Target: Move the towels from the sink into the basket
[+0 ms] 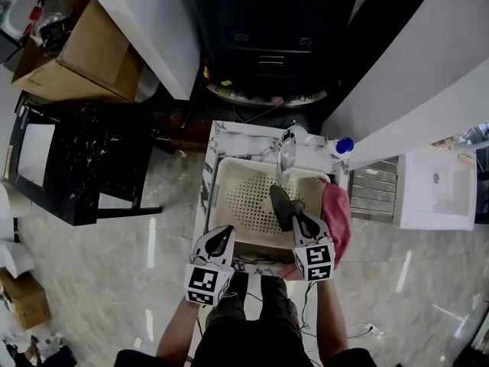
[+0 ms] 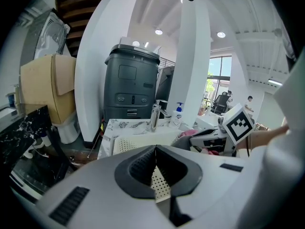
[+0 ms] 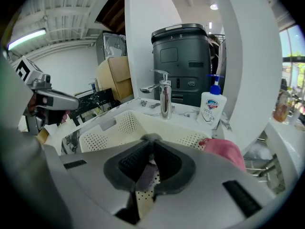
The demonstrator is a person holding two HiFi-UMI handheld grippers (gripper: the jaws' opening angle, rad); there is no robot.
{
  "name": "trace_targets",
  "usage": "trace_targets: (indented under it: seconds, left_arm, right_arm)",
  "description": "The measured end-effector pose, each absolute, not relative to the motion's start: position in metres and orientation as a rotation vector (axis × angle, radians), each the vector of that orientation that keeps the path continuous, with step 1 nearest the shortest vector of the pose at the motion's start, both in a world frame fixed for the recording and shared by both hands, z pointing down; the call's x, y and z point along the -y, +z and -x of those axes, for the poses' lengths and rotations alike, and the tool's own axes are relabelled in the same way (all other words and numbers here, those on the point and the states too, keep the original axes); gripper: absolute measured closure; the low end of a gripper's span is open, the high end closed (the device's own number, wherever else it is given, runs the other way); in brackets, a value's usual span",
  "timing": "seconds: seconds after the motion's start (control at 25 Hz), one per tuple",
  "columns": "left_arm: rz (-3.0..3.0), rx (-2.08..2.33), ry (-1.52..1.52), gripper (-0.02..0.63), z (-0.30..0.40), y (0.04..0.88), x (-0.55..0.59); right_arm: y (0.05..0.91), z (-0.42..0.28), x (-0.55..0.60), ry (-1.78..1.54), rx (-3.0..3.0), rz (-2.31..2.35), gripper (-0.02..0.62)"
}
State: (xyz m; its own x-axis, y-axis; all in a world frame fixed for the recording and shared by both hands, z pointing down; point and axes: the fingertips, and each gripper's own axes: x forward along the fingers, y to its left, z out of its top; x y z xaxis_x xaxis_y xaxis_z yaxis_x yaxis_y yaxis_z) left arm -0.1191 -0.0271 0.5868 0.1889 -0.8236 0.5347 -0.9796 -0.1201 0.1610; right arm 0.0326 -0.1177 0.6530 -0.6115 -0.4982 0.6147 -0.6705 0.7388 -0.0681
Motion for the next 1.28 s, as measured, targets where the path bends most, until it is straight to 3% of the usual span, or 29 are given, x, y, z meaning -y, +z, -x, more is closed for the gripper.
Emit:
trace_targets:
  seconds: [0.24,0.44,0.64,1.28]
  left_arm:
    - [-1.988,1.671,0.448,0.598,0.118,0.595,0.026]
    - [-1.988,1.668,0.451,0.598,0.119,0.598,0.026]
    - [-1.990,1.655,0.446,0.598,0.116,0.598,0.025]
    - [-2.020,1.633,0.449,0.598,0.102,0.595,0.023]
  right_arm:
    - [0.661,-0.038,0.120,0.439,2.339,-0.915,0.538]
    - [0.666,-0.040,0.120,0.459,2.340,-0.924,0.397]
    - [0.666,-0.041,0.119,0.481,2.341,-0.929,0.353]
    - [0.657,-0.050,0.114,0.570,2.373,-0.940,0.339]
